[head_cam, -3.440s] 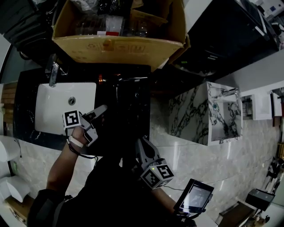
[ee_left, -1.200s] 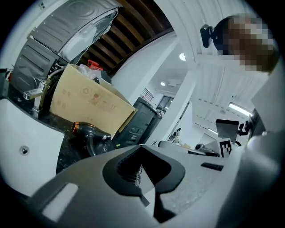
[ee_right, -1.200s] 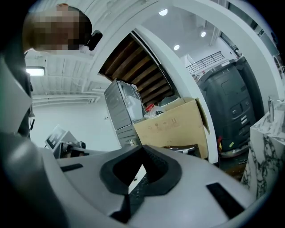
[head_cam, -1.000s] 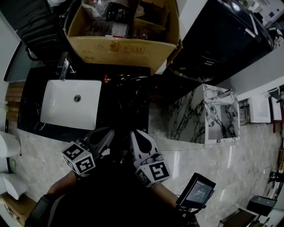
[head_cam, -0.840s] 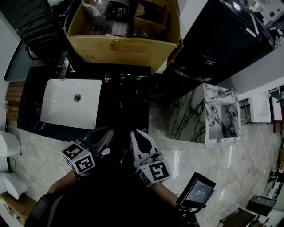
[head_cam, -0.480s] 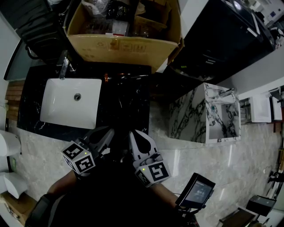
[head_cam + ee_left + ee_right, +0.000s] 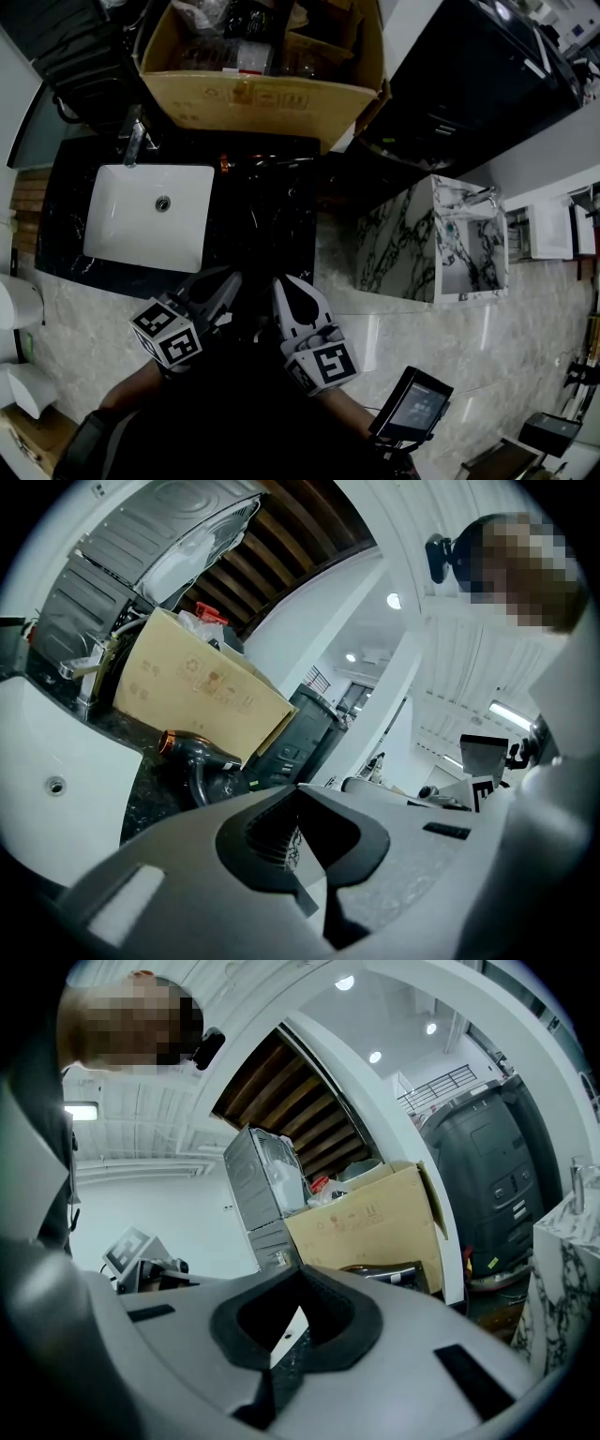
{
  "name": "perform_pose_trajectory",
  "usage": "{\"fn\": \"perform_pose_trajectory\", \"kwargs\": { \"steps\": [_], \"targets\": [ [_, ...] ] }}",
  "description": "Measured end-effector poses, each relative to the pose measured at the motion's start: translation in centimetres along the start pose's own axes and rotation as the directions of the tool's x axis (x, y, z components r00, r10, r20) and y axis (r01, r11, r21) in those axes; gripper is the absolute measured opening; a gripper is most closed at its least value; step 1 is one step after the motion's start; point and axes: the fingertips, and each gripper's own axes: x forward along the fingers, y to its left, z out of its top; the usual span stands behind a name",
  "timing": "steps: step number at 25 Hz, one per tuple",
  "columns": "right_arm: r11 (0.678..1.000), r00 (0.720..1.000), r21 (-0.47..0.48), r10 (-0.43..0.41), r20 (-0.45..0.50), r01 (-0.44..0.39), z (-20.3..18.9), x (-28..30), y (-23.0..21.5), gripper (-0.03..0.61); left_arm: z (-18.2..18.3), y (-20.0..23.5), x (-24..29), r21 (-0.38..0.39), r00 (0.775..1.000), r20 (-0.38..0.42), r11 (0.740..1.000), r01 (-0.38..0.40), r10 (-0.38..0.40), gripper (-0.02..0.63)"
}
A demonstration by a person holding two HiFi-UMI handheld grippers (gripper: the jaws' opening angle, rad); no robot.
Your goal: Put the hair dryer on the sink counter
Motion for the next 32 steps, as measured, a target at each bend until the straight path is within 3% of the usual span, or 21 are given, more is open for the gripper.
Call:
{"fn": "perform_pose_trajectory", "kwargs": {
  "steps": [32],
  "targets": [
    [1.0, 1.0, -0.009, -0.006, 0.005, 0.006, -0.39, 0.38, -0.04, -0.005, -0.28, 0.79, 0.07, -0.015, 1.0, -0.009, 1.0, -0.01, 0.01, 0.002]
  ]
}}
